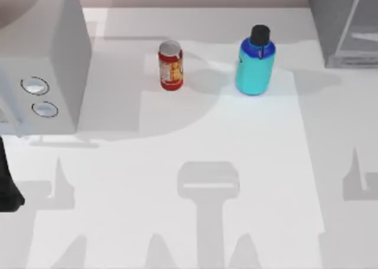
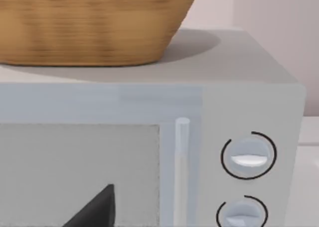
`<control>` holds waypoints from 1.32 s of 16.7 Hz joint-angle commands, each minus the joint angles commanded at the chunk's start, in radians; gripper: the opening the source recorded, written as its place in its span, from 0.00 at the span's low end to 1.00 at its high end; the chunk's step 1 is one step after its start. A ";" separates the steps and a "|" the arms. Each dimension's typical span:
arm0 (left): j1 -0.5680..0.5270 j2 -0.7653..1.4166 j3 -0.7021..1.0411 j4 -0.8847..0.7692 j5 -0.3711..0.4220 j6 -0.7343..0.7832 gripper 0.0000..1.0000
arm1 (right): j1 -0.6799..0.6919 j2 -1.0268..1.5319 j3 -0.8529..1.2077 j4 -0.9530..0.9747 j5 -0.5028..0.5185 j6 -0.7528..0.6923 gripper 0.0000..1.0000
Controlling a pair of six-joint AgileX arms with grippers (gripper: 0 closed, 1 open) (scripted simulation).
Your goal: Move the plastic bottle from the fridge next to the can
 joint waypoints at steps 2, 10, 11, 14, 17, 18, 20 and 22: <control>0.000 0.000 0.000 0.000 0.000 0.000 1.00 | -0.024 -0.083 -0.047 -0.046 -0.026 -0.003 1.00; 0.000 0.000 0.000 0.000 0.000 0.000 1.00 | -0.036 -0.125 -0.070 -0.071 -0.039 -0.004 1.00; 0.000 0.000 0.000 0.000 0.000 0.000 1.00 | -0.036 -0.135 -0.062 -0.083 -0.039 -0.004 1.00; 0.000 0.000 0.000 0.000 0.000 0.000 1.00 | -0.040 -0.205 -0.003 -0.179 -0.035 -0.005 1.00; 0.000 0.000 0.000 0.000 0.000 0.000 1.00 | -0.043 -0.318 0.089 -0.371 -0.034 -0.004 1.00; 0.000 0.000 0.000 0.000 0.000 0.000 1.00 | -0.043 -0.361 0.125 -0.452 -0.034 -0.004 1.00; 0.000 0.000 0.000 0.000 0.000 0.000 1.00 | -0.043 -0.455 0.201 -0.628 -0.035 -0.004 1.00; 0.000 0.000 0.000 0.000 0.000 0.000 1.00 | -0.042 -0.552 0.281 -0.813 -0.037 -0.005 1.00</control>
